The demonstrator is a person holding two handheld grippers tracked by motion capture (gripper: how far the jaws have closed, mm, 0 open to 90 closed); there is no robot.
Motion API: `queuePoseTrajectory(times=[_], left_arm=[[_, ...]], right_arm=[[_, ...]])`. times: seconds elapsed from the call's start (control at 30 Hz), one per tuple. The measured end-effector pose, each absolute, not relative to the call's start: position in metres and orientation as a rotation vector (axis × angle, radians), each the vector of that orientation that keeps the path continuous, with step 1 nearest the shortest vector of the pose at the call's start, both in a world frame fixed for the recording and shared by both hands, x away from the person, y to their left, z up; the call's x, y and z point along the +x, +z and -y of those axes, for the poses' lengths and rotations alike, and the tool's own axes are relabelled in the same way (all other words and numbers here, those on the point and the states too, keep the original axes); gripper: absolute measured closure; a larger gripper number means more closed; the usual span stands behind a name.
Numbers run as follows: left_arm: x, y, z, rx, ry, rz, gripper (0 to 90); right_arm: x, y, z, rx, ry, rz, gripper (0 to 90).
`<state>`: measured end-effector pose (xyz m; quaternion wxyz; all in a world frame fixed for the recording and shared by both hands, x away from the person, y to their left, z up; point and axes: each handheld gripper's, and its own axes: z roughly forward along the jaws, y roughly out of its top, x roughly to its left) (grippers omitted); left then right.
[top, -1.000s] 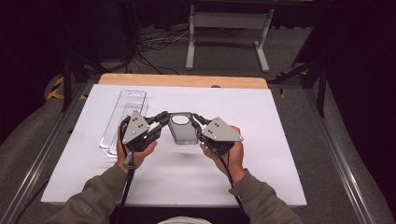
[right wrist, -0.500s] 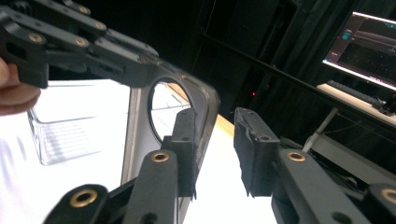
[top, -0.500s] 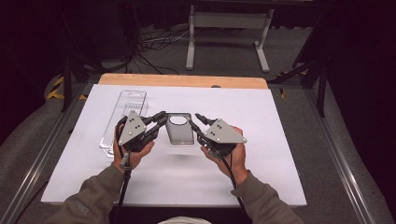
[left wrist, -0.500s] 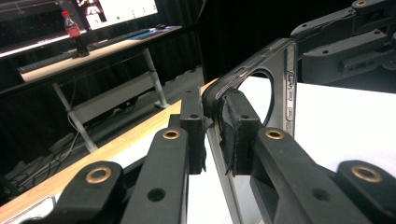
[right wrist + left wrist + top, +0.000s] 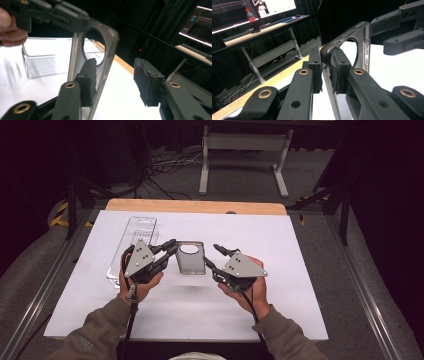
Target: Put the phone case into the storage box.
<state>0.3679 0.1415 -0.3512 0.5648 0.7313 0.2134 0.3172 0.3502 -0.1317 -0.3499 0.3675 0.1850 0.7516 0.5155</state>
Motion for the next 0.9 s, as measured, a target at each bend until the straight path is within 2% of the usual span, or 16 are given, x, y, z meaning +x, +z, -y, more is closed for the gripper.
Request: queuePoseTrajectory(times=[0.57, 0.6, 0.9], left_arm=[[0.366, -0.348, -0.145, 1.707, 0.756, -0.504, 80.3], [0.365, -0.348, -0.146, 1.704, 0.762, -0.503, 80.3], [0.365, -0.346, -0.150, 1.701, 0.766, -0.507, 80.3]], right_arm=[[0.340, -0.366, 0.146, 0.441, 1.287, -1.968, 30.6], [0.339, -0.368, 0.148, 0.450, 1.281, -1.967, 26.3], [0.334, -0.383, 0.159, 0.476, 1.225, -1.987, 20.2]])
